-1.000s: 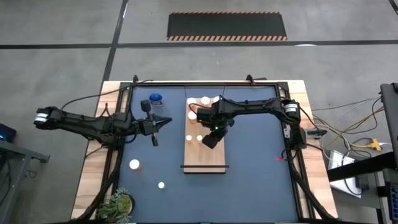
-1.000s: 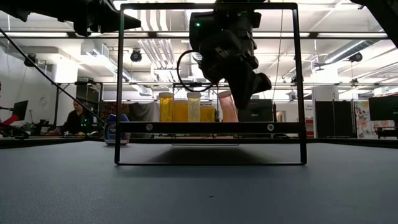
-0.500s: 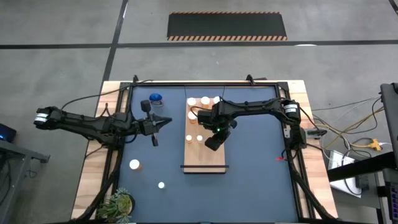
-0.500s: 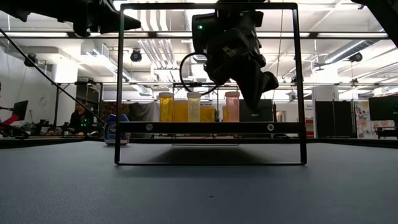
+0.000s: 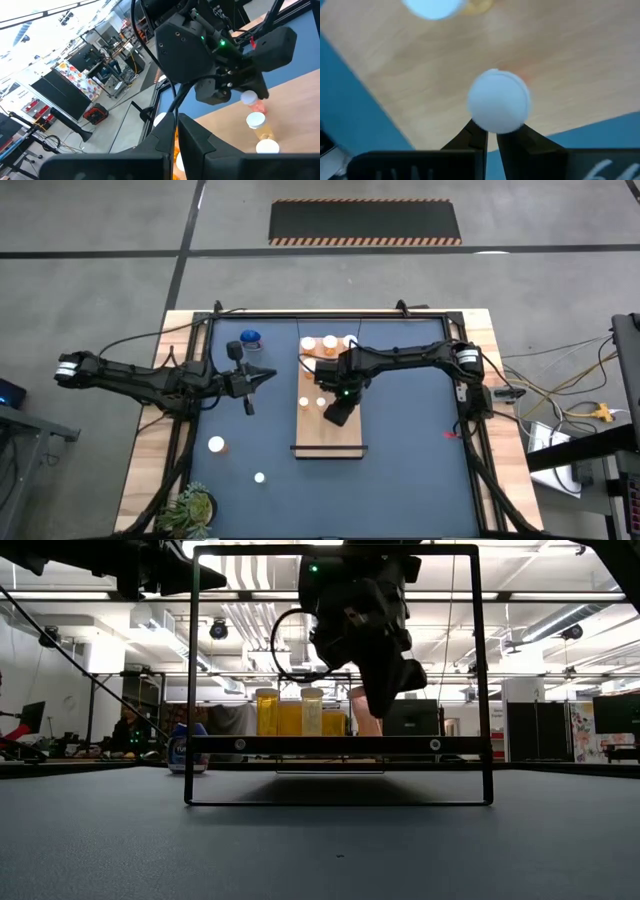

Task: Pick and place medicine bottles onto shelf by color
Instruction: Put the small pink pill bottle on the shelf

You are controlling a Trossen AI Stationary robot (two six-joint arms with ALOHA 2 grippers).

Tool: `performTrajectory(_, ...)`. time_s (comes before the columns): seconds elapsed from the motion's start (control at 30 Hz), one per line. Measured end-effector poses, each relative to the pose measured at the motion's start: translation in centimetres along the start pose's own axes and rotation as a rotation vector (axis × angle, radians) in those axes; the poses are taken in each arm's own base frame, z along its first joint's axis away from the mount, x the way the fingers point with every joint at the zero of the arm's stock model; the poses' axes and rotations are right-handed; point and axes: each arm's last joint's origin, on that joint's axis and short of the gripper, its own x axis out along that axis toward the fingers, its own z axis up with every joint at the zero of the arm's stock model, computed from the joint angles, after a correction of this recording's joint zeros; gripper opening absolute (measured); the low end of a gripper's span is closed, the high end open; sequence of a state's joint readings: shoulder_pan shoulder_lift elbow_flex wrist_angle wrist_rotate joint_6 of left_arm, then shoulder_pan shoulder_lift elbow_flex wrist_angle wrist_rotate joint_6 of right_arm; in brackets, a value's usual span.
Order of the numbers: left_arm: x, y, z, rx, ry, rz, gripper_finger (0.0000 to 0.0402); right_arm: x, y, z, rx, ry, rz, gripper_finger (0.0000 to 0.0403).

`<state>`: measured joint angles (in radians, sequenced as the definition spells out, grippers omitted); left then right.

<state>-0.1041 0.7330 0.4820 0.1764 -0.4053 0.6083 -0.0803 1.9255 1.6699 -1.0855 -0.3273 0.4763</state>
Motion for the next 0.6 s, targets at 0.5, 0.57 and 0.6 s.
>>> performTrajectory(0.5, 0.0, 0.0, 0.0, -0.001, 0.0, 0.0, 0.0004, 0.6, -0.7, -0.9, 0.023, 0.076, -0.054, 0.0027)
performTrajectory(0.57, 0.0, 0.0, 0.0, -0.001, 0.0, 0.0, 0.0004, 1.0, -0.9, -1.0, 0.026, 0.084, -0.058, 0.0027)
performTrajectory(0.6, 0.0, 0.0, 0.0, -0.001, -0.001, 0.0, 0.0004, 1.2, -1.0, -1.1, 0.027, 0.087, -0.06, 0.0027)
